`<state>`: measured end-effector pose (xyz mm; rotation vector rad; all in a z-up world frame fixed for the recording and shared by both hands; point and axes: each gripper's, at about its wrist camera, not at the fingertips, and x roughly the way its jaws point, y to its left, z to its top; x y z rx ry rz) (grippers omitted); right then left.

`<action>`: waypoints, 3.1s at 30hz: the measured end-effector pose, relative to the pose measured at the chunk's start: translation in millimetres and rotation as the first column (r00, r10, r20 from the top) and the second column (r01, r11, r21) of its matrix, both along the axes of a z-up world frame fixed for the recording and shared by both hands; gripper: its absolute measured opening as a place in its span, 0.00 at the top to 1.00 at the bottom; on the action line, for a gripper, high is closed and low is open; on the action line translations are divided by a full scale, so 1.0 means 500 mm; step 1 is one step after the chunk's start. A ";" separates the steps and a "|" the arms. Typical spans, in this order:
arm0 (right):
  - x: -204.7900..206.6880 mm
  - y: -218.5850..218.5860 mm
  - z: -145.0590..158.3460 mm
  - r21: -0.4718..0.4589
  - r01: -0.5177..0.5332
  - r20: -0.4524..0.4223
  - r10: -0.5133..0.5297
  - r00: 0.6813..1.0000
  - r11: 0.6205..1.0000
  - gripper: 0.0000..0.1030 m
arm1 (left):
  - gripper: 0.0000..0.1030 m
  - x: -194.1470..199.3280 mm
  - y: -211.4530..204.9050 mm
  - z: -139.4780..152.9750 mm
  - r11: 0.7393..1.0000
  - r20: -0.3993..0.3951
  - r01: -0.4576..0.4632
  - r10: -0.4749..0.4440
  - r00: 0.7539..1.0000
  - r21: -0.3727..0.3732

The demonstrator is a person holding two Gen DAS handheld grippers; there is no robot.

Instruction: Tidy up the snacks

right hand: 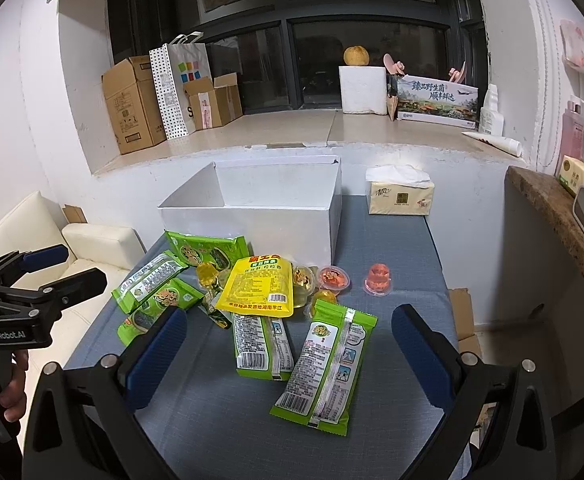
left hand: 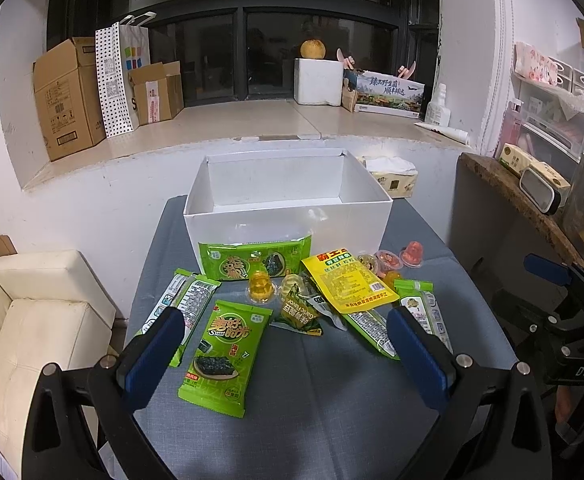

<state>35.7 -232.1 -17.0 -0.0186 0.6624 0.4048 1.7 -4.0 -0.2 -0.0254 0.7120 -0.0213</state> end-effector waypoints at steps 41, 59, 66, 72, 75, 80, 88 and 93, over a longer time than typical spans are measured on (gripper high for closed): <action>0.001 -0.001 -0.004 0.001 0.001 -0.001 -0.001 1.000 1.000 0.00 | 0.00 0.003 -0.006 0.002 1.000 -0.005 0.019 -0.019 1.000 0.009; 0.136 -0.072 -0.101 -0.012 0.061 -0.052 -0.062 0.997 0.998 0.00 | 0.00 0.012 -0.009 -0.039 0.998 -0.042 0.059 -0.059 0.997 -0.012; 0.329 -0.092 -0.215 -0.059 0.109 -0.177 -0.118 0.977 0.992 0.01 | 0.00 0.019 0.015 -0.089 0.999 -0.096 0.037 -0.038 0.995 -0.020; 0.424 -0.080 -0.263 -0.066 0.117 -0.252 -0.130 0.959 0.991 0.38 | 0.00 0.030 0.045 -0.114 0.999 -0.128 -0.002 -0.003 0.992 -0.038; 0.438 -0.067 -0.287 -0.098 0.110 -0.273 -0.133 0.953 0.989 0.57 | 0.00 0.031 0.058 -0.122 0.999 -0.135 -0.015 0.009 0.991 -0.042; 0.423 -0.068 -0.284 -0.060 0.088 -0.255 -0.100 0.962 0.994 0.63 | 0.00 0.036 0.072 -0.136 0.998 -0.152 -0.016 0.007 0.988 -0.061; 0.359 -0.091 -0.227 -0.009 0.074 -0.193 -0.074 0.978 0.997 0.63 | 0.00 0.062 0.129 -0.185 0.998 -0.177 0.005 -0.017 0.984 -0.070; 0.279 -0.094 -0.178 0.054 0.048 -0.139 -0.040 0.989 0.997 0.63 | 0.00 0.121 0.157 -0.266 0.999 -0.257 0.047 -0.051 0.965 -0.020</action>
